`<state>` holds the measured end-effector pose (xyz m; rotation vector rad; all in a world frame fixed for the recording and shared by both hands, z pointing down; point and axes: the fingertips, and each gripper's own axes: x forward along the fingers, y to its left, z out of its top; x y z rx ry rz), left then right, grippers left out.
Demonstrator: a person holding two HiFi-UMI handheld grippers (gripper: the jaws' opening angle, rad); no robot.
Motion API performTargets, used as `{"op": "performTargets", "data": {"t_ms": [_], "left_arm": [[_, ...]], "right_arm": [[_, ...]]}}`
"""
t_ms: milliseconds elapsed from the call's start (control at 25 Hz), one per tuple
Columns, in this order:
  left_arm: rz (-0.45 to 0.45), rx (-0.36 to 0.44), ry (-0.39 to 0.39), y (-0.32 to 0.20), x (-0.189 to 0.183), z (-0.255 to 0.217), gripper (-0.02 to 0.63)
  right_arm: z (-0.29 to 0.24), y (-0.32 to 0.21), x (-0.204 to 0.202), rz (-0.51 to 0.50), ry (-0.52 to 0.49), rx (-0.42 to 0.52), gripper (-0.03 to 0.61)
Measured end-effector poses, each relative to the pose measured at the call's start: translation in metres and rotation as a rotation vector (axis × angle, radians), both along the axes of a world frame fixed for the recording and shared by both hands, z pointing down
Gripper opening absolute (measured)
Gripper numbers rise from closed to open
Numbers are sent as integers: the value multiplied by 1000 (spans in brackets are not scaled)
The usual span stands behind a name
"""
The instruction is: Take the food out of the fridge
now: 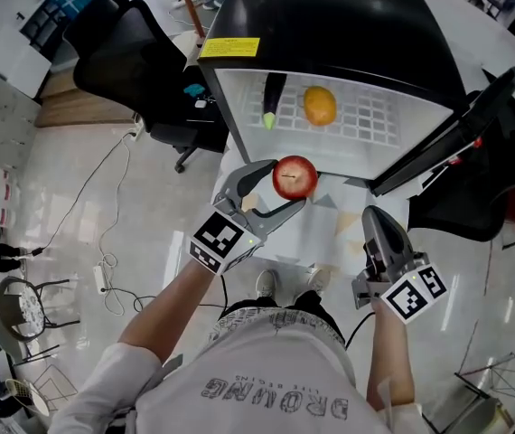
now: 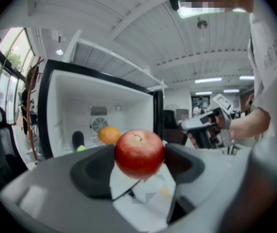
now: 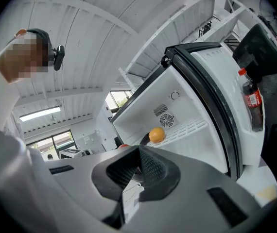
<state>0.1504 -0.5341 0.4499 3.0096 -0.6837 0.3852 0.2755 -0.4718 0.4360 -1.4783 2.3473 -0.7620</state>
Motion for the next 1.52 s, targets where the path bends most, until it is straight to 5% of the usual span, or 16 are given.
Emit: {"op": "performTargets", "data": {"t_ms": [440,1520], "left_arm": [[-8,20,76,5,-11,-33,328],[-9,13,102,7,-13,-40,328]], "right_arm": [[-13,3,-5,-5,13,24,-11],[-11,-7,-8,-28,21,12,-11]]}}
